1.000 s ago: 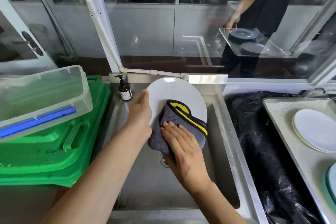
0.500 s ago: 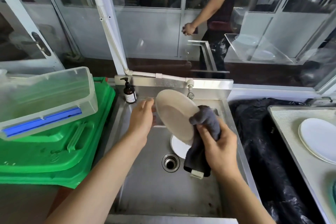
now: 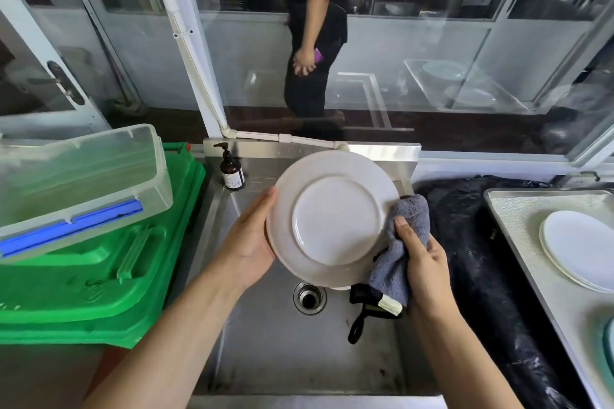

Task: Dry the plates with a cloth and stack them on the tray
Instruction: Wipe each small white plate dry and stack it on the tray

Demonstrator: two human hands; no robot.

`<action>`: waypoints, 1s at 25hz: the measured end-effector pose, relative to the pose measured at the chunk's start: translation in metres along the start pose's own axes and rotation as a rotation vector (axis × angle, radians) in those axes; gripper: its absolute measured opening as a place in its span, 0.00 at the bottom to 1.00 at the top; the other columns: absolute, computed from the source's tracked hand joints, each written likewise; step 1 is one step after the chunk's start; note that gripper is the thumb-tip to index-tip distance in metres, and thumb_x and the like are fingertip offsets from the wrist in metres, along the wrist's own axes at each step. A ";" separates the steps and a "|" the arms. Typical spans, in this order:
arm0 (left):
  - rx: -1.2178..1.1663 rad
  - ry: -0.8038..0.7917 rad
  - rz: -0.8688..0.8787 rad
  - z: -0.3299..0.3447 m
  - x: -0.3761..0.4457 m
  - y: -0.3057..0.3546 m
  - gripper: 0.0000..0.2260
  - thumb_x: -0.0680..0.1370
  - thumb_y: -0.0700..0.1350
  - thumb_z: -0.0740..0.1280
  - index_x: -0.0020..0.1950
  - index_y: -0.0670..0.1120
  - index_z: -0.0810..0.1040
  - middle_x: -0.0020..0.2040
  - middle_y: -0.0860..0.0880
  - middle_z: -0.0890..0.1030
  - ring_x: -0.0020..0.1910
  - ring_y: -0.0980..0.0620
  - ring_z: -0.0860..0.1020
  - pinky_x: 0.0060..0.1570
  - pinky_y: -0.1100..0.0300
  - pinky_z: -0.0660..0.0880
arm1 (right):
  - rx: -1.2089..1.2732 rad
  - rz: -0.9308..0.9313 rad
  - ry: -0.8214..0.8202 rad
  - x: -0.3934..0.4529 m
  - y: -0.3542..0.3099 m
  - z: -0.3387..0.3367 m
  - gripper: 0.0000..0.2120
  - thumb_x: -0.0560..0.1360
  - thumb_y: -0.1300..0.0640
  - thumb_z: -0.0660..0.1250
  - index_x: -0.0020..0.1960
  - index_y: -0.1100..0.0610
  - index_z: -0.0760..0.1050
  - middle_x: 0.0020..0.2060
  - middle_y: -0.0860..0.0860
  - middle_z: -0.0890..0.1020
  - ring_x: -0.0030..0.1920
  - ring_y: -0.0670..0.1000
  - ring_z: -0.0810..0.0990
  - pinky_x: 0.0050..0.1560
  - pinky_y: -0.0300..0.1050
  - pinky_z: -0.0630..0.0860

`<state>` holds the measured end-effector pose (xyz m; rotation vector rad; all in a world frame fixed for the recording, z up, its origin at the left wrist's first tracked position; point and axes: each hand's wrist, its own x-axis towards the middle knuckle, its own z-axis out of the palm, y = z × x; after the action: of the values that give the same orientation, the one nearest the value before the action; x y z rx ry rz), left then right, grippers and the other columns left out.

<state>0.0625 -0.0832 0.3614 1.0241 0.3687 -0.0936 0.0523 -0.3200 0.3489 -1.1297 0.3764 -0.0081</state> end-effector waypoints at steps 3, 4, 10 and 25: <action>-0.014 -0.027 -0.021 0.014 -0.008 0.004 0.23 0.78 0.54 0.66 0.71 0.44 0.76 0.67 0.41 0.79 0.67 0.41 0.77 0.68 0.43 0.72 | -0.013 -0.035 0.050 0.004 0.008 -0.002 0.11 0.79 0.53 0.71 0.56 0.60 0.83 0.46 0.56 0.88 0.45 0.53 0.88 0.39 0.42 0.82; -0.016 -0.004 -0.013 0.018 -0.010 0.005 0.23 0.78 0.53 0.67 0.71 0.43 0.76 0.67 0.40 0.80 0.65 0.41 0.78 0.68 0.42 0.72 | -0.057 -0.068 0.080 0.005 0.012 -0.003 0.09 0.79 0.52 0.71 0.54 0.57 0.84 0.45 0.54 0.88 0.47 0.52 0.88 0.39 0.41 0.82; 0.089 0.006 0.052 0.030 -0.017 0.003 0.18 0.78 0.50 0.69 0.66 0.45 0.78 0.61 0.46 0.84 0.63 0.46 0.80 0.71 0.42 0.70 | -0.352 -0.388 0.100 0.012 0.010 0.007 0.11 0.82 0.50 0.66 0.50 0.34 0.81 0.47 0.35 0.86 0.51 0.33 0.82 0.46 0.26 0.74; 0.066 0.138 0.013 0.060 -0.016 -0.002 0.12 0.81 0.40 0.66 0.63 0.40 0.81 0.60 0.40 0.83 0.65 0.41 0.78 0.71 0.45 0.70 | -0.857 -0.879 -0.304 0.019 0.019 0.061 0.24 0.82 0.56 0.62 0.78 0.56 0.67 0.77 0.47 0.68 0.80 0.46 0.61 0.82 0.54 0.52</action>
<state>0.0629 -0.1367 0.3935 1.1011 0.4868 -0.0232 0.0850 -0.2620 0.3492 -2.0367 -0.4678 -0.4795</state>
